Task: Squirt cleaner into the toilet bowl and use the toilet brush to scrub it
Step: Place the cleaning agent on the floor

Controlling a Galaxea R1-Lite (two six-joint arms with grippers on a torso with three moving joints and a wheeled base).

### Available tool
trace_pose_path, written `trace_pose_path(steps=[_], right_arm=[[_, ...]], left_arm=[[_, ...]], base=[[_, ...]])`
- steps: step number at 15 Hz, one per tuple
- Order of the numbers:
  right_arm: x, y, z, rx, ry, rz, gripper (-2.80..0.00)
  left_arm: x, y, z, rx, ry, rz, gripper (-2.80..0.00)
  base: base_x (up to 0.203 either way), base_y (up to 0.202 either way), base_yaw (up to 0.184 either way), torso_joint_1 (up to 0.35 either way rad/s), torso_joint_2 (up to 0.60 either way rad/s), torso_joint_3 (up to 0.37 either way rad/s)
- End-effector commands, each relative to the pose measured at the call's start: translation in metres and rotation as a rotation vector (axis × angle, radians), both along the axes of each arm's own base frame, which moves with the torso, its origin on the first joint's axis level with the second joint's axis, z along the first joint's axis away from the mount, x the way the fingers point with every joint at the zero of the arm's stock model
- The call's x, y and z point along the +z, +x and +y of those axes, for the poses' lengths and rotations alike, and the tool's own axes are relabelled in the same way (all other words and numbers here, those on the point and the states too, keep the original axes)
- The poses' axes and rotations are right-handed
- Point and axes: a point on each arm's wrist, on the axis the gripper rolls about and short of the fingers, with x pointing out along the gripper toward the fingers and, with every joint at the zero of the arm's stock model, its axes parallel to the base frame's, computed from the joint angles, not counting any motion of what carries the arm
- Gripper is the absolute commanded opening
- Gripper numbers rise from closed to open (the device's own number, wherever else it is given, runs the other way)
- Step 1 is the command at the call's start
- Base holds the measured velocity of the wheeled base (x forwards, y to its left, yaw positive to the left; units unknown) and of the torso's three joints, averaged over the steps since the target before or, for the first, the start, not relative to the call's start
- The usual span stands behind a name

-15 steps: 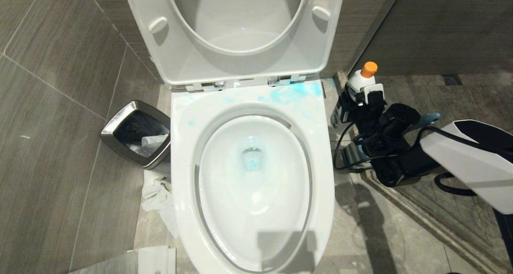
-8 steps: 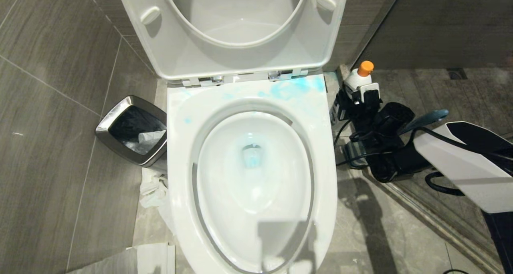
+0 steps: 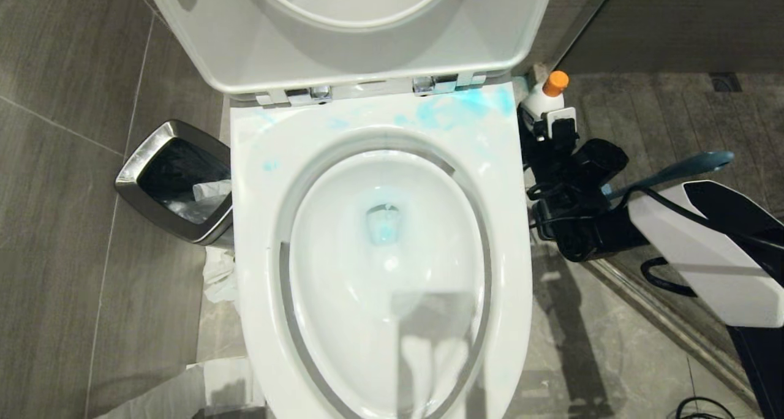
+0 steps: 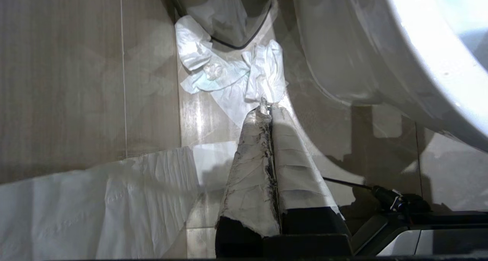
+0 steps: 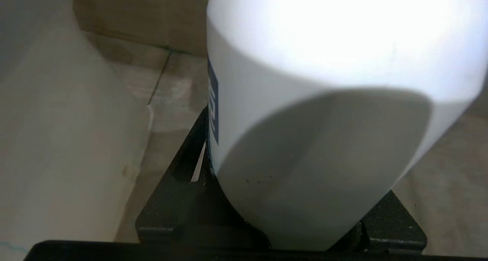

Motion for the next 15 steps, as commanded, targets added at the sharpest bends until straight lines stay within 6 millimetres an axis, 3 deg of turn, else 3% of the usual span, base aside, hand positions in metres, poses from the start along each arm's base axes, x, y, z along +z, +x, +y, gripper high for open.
trace_pose_path(steps=[1,10,15], right_arm=[[0.014,0.000,0.007,0.012,0.011,-0.043,-2.80],[0.043,0.011,0.016,0.022,0.021,-0.097,-2.80],[0.032,0.017,0.016,0.019,0.015,-0.068,-2.80]], left_arm=[[0.000,0.000,0.000,0.001,0.000,0.001,-2.80],[0.000,0.000,0.000,0.001,-0.001,0.001,-2.80],[0.000,0.000,0.000,-0.001,-0.001,0.001,-2.80]], base=[[0.000,0.000,0.000,0.005,0.00,-0.203],[0.000,0.000,0.000,0.003,0.00,-0.115],[0.000,0.000,0.000,0.002,0.00,-0.141]])
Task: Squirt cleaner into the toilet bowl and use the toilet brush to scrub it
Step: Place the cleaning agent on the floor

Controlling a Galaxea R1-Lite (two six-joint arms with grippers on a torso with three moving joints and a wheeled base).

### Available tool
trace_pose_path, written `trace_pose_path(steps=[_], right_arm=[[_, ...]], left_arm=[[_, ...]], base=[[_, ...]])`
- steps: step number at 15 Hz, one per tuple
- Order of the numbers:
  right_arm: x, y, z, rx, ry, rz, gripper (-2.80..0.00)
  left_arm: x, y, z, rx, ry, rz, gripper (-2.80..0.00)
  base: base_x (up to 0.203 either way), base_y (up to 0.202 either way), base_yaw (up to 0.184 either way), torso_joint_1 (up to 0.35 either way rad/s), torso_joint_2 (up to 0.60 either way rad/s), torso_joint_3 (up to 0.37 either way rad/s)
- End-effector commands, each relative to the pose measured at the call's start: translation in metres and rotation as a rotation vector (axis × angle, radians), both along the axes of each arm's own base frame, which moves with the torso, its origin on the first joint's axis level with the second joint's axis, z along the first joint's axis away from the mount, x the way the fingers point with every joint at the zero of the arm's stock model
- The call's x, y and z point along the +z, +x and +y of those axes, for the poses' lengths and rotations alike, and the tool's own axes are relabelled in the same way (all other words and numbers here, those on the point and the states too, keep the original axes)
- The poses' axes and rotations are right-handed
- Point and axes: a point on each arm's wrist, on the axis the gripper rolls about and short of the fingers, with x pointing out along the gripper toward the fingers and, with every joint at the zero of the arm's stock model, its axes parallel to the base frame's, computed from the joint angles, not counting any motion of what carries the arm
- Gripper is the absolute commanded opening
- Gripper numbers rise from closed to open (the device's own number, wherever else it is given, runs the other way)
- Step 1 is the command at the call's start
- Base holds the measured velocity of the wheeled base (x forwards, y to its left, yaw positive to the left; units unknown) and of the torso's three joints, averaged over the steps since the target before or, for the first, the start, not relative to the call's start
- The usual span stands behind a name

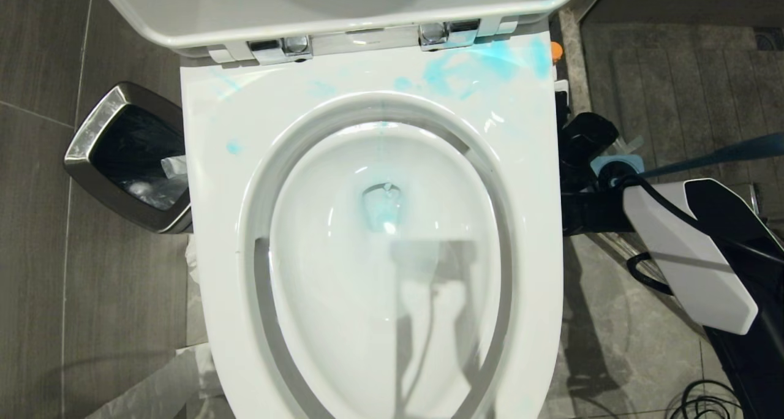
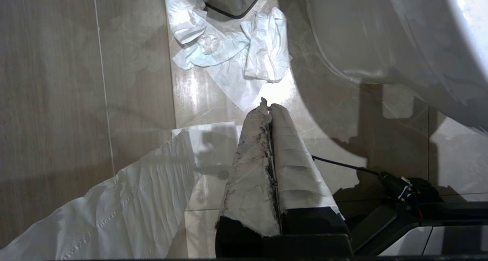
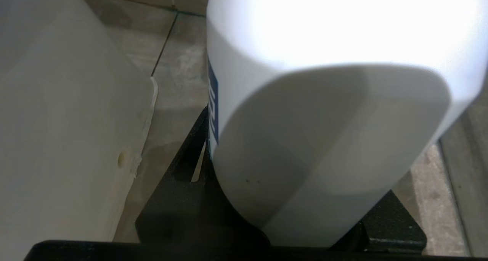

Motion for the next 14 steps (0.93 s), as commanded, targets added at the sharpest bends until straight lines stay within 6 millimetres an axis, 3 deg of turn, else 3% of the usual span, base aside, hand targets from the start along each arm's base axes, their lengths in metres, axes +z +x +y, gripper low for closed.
trace_pose_path(steps=[1,14], right_arm=[[-0.0061,0.0022,0.0003,-0.003,-0.002,0.006,-2.80],[-0.0065,0.0029,0.0004,-0.005,-0.002,0.004,-2.80]], left_arm=[[0.0001,0.0001,0.0000,0.001,-0.002,0.000,-2.80],[0.0000,0.0001,0.0000,-0.001,-0.002,0.001,-2.80]], base=[[0.000,0.000,0.000,0.000,0.01,-0.049],[0.000,0.000,0.000,0.000,0.00,0.000]])
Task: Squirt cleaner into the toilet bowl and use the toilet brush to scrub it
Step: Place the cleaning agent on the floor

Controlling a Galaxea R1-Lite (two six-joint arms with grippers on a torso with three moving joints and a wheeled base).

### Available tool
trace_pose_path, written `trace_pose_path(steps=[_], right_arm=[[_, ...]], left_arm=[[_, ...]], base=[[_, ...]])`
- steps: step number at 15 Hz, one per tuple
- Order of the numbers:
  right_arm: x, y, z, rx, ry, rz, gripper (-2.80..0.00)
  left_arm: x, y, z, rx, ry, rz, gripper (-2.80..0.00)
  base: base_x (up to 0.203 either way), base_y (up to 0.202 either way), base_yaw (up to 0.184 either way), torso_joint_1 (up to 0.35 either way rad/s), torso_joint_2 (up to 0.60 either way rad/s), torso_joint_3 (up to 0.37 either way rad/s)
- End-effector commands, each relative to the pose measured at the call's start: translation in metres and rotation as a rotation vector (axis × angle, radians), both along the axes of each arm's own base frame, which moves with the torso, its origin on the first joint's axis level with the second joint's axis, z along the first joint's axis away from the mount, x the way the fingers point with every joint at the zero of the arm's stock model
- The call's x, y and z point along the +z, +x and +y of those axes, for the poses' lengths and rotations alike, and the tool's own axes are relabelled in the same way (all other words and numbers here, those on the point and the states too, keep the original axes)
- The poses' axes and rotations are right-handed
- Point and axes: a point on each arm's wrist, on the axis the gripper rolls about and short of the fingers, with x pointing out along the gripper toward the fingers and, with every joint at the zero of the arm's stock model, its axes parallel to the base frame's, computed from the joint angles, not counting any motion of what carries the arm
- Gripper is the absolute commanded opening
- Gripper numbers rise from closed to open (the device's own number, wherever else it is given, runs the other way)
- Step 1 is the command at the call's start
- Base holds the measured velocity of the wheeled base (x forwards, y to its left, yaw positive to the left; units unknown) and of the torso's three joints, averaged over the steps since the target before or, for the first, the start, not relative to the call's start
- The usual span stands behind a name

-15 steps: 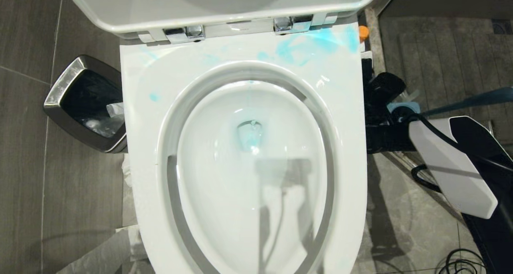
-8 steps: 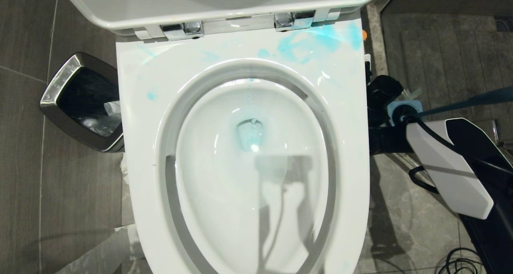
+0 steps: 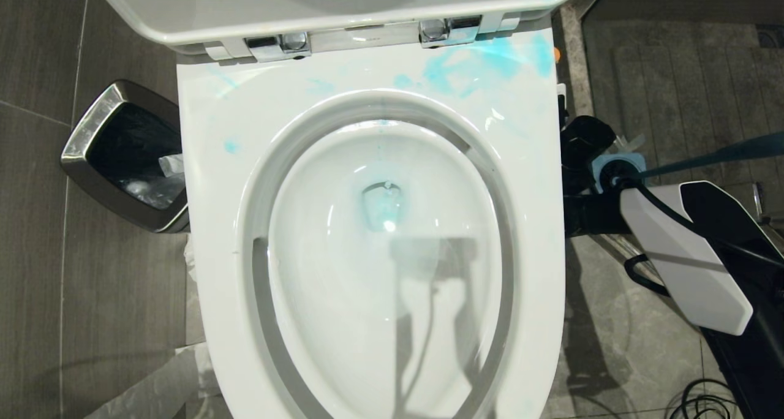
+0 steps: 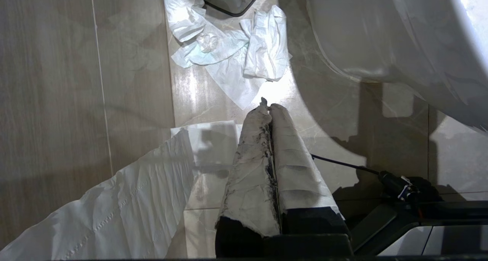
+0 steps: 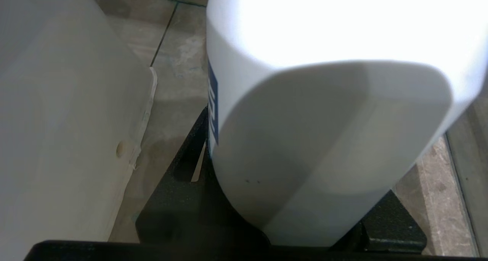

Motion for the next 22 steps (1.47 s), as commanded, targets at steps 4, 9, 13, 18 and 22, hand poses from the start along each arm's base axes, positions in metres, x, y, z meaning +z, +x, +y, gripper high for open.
trace_pose_path(steps=[4,9,13,18,22], right_arm=[[-0.003,0.001,0.000,-0.007,-0.003,-0.003,-2.80],[-0.004,0.002,-0.002,-0.009,-0.004,0.006,-2.80],[-0.010,0.005,-0.006,-0.027,-0.004,0.024,-2.80],[-0.010,0.006,-0.010,-0.035,-0.003,0.021,-2.80],[-0.004,0.004,-0.010,-0.034,-0.001,0.013,-2.80]], left_arm=[[0.000,0.000,0.000,0.000,0.000,0.000,-2.80],[0.000,0.000,0.000,0.000,0.000,0.000,-2.80],[0.000,0.000,0.000,0.000,0.000,0.000,-2.80],[0.000,0.000,0.000,0.000,0.000,0.000,-2.80],[0.000,0.000,0.000,0.001,0.000,0.000,-2.80]], base=[[0.000,0.000,0.000,0.000,0.00,0.000],[0.000,0.000,0.000,0.000,0.00,0.000],[0.000,0.000,0.000,0.000,0.00,0.000],[0.000,0.000,0.000,0.000,0.00,0.000],[0.000,0.000,0.000,0.000,0.00,0.000]])
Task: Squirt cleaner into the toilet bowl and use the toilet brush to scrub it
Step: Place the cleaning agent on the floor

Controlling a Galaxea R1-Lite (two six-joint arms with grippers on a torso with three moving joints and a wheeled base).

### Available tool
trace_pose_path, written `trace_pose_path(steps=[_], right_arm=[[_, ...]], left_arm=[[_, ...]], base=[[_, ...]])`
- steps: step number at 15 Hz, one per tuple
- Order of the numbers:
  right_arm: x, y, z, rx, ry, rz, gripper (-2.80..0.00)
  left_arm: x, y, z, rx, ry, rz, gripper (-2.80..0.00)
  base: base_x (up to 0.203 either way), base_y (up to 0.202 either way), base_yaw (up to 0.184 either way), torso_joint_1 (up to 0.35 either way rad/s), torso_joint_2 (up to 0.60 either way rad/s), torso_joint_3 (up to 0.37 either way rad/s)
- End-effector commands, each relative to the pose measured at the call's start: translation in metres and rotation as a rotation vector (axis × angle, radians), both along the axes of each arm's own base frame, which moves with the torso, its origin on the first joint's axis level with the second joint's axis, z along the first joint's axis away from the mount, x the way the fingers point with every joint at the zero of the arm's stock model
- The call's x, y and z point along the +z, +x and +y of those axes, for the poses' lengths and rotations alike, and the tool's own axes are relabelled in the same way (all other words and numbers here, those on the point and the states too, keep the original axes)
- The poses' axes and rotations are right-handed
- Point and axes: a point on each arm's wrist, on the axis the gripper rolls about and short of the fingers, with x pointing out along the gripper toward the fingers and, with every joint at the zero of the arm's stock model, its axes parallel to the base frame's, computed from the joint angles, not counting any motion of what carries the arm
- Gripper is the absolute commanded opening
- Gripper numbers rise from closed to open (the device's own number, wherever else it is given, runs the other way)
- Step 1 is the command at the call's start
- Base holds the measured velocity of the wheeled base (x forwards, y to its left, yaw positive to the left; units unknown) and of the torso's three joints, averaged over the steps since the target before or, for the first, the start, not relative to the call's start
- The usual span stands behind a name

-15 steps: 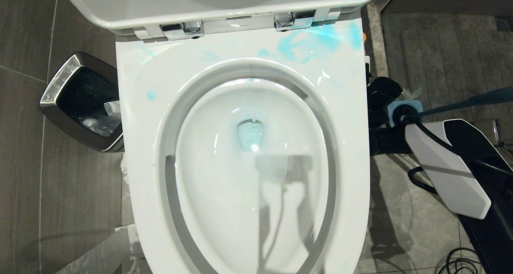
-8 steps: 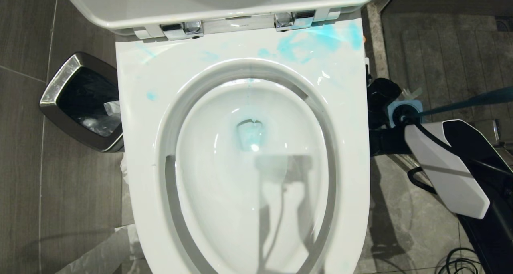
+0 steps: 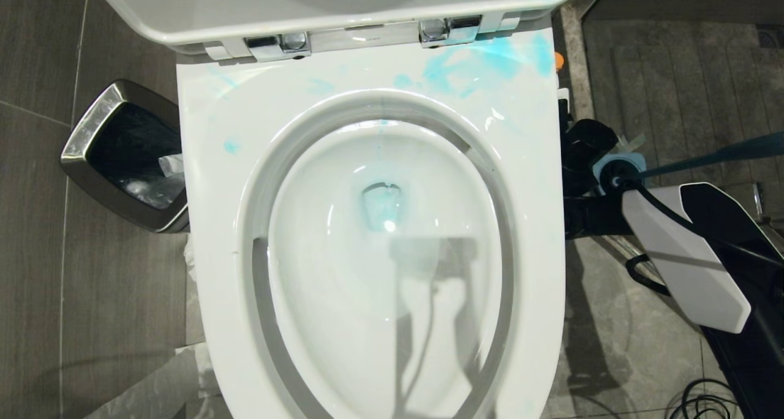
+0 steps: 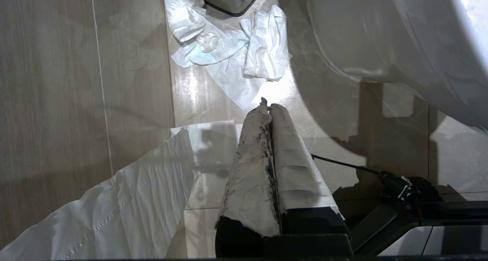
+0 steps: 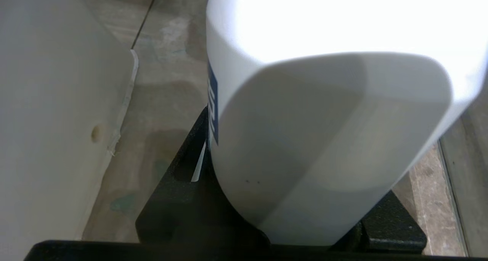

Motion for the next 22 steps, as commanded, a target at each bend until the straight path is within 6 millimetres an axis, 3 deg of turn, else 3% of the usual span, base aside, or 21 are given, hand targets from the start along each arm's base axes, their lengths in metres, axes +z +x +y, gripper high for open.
trace_pose_path(steps=[1,4,5,11,15,18,22], right_arm=[[0.003,-0.001,0.001,-0.002,0.001,-0.011,-2.80],[0.002,-0.001,0.001,0.000,0.001,-0.012,-2.80],[0.003,-0.001,0.000,-0.001,0.001,-0.014,0.00],[0.013,-0.008,-0.001,-0.004,-0.001,-0.017,0.00],[0.005,-0.022,-0.004,-0.003,-0.016,0.038,0.00],[0.007,-0.052,-0.010,-0.002,-0.026,0.085,0.00],[0.035,-0.118,-0.024,-0.004,-0.035,0.127,0.00]], left_arm=[[0.000,0.000,0.000,0.001,0.000,0.001,-2.80],[0.000,0.000,0.000,0.001,0.000,0.001,-2.80],[0.000,0.000,0.000,0.000,0.000,0.001,-2.80],[0.000,0.000,0.000,0.000,0.000,0.001,-2.80],[0.000,0.000,0.000,0.001,0.000,0.001,-2.80],[0.000,0.000,0.000,0.001,0.000,0.001,-2.80],[0.000,0.000,0.000,0.001,0.000,0.001,-2.80]], base=[[0.000,0.000,0.000,0.000,0.00,0.000],[0.000,0.000,0.000,0.000,0.00,0.000],[0.000,0.000,0.000,0.000,0.00,0.000],[0.000,0.000,0.000,0.000,0.00,0.000],[0.000,0.000,0.000,0.000,0.00,0.000],[0.000,0.000,0.000,0.000,0.00,0.000],[0.000,0.000,0.000,0.000,0.00,0.000]])
